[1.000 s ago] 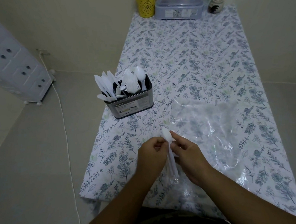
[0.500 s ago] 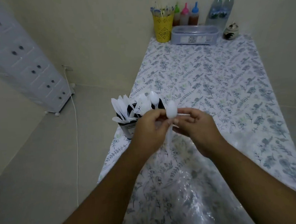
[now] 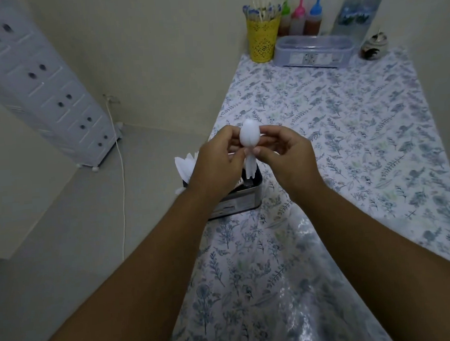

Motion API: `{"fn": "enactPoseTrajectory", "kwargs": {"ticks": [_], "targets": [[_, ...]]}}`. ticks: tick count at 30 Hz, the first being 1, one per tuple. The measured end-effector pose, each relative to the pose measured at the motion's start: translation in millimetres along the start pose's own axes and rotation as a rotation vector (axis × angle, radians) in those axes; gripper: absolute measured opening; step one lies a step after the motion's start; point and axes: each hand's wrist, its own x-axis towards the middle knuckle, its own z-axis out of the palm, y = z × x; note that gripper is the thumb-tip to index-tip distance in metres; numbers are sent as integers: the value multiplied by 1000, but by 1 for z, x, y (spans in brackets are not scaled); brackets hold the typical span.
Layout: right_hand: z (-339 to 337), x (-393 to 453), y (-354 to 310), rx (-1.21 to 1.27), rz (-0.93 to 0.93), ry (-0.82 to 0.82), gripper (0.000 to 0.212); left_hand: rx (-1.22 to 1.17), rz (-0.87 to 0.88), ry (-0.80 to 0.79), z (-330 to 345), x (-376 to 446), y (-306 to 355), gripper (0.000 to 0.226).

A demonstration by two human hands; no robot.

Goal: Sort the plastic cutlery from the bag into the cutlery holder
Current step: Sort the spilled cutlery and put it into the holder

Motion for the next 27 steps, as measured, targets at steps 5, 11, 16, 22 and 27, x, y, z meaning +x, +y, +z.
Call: {"fn": "enactPoseTrajectory", "kwargs": {"ticks": [5, 11, 16, 22, 27], "targets": [[0, -5, 24, -267, 35, -44, 38, 307, -18, -65, 9, -7, -13, 25], [-4, -11, 13, -492, 7, 3, 33, 439, -35, 19, 11, -11, 8, 35], [-32, -53, 9, -657, 31, -41, 18, 292, 28, -7, 37, -54, 24, 26], [-103, -165, 76, -1033, 105, 31, 28, 221, -24, -329, 115, -176, -8, 38], [-136, -240, 121, -1137, 253, -114, 74, 418, 11, -714, 158, -256, -43, 81]]}}
